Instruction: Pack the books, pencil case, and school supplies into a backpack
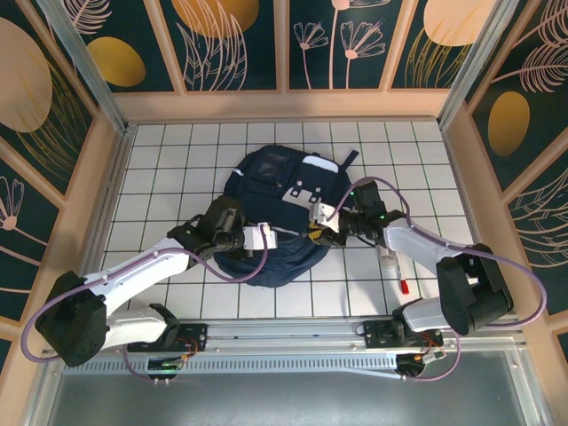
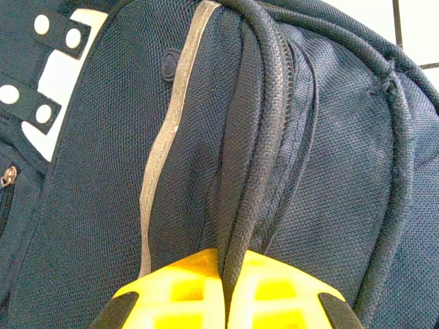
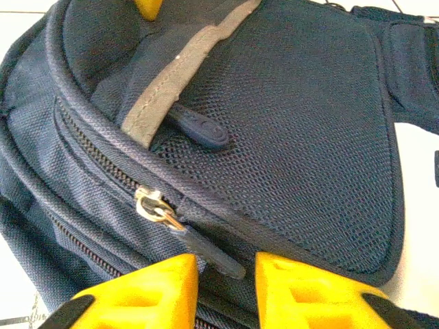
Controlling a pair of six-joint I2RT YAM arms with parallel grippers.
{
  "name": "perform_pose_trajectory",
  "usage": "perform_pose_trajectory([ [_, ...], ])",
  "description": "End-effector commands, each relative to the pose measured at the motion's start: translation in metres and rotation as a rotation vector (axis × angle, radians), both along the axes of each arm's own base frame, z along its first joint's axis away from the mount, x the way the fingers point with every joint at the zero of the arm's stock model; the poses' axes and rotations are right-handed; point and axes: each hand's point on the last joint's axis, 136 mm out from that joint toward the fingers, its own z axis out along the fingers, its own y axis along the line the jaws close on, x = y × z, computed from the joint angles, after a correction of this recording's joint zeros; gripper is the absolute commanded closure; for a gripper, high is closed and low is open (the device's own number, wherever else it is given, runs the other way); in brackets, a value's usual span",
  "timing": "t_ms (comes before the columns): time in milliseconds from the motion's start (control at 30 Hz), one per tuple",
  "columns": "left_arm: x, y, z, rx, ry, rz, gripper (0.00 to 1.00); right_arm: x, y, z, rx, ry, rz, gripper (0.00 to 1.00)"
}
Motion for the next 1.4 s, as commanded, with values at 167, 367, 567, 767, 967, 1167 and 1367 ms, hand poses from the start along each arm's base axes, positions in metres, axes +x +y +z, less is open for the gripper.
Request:
perform_pose_trajectory([
  [167,-0.004,-0.018,0.025,-0.111,-0.022,-0.065,1.00,-0.017,0.013,-0.002,-0.038,0.039,0.133,0.67],
  [367,0.001,-0.017,0.022,-0.089,-0.011,-0.042,1.00,-0.025,0.008,-0.001,-0.073,0.053,0.163,0.89],
  [567,0.023,-0.016,0.023,-0.049,0.034,0.092,1.00,-0.033,0.005,0.019,-0.047,0.075,0.152,1.00],
  [767,0.035,-0.018,0.021,-0.040,0.112,0.186,1.00,-0.052,0.001,0.037,0.014,0.144,0.110,1.00],
  [967,0.038,-0.035,0.037,-0.139,0.183,0.226,1.00,-0.064,0.017,0.046,0.091,0.253,0.053,1.00],
  [1167,0.028,-0.066,0.034,-0.204,0.240,0.241,1.00,-0.049,0.030,0.059,0.175,0.402,-0.122,1.00],
  [1367,0.036,-0.076,0.047,-0.294,0.354,0.350,1.00,-0.057,0.040,0.069,0.180,0.706,-0.203,1.00],
])
